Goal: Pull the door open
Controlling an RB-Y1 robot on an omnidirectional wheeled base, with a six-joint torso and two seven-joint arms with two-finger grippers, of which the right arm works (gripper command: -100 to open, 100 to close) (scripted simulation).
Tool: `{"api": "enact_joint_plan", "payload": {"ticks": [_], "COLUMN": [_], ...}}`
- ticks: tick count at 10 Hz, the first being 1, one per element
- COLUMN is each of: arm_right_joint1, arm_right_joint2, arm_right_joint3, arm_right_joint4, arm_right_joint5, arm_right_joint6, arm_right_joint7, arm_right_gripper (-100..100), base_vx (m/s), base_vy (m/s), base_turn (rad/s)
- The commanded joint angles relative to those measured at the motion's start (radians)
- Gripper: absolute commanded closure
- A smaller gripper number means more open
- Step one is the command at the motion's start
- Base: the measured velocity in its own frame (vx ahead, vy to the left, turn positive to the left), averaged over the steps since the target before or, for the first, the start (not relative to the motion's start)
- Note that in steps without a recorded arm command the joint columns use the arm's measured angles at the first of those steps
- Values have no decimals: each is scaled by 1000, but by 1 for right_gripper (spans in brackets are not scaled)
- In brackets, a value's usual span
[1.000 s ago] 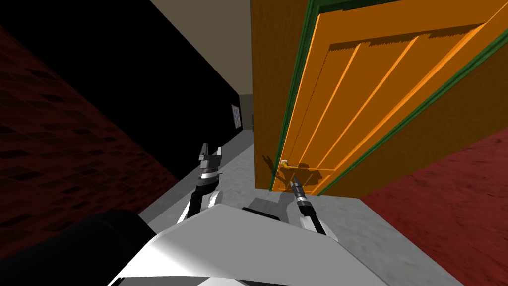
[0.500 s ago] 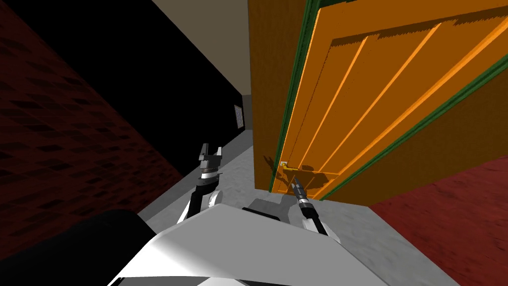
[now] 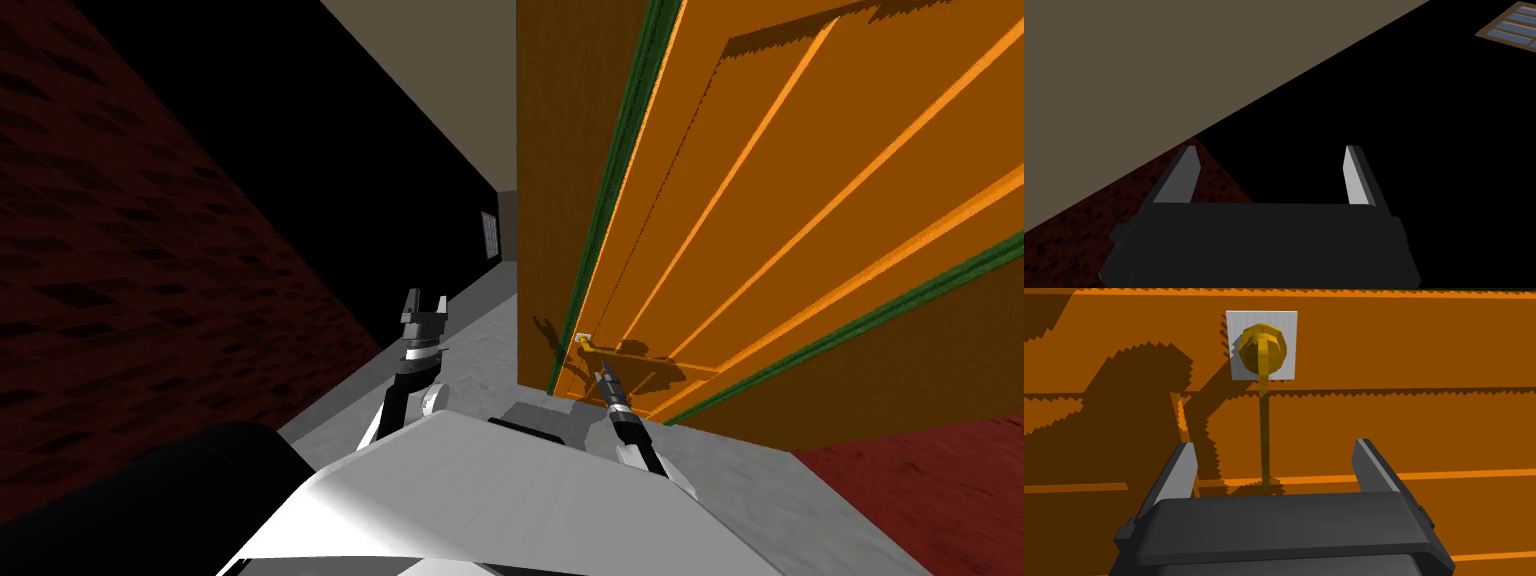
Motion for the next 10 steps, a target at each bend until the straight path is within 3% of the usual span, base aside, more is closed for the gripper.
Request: {"api": "enact_joint_plan", "payload": {"ticks": [1, 7, 8, 9, 10], "arm_right_joint1": [10, 8, 9, 9, 9], "arm_right_joint2": [-8, -22, -18, -18, -18], "arm_right_joint3": [-37, -159, -146, -146, -146], "arm_right_joint4": [4, 75, 58, 58, 58], "arm_right_joint5": [7, 31, 28, 28, 28], "arm_right_joint6": [-4, -38, -26, -26, -26], "arm_right_joint7": [-9, -35, -29, -29, -29], "arm_right_gripper": [-100, -100, -100, 100, 100], "base_vx": [133, 109, 57, -9, -21], "base_vy": [28, -15, -28, 5, 11], "base_turn": [272, 188, 21, -17, -7]}}
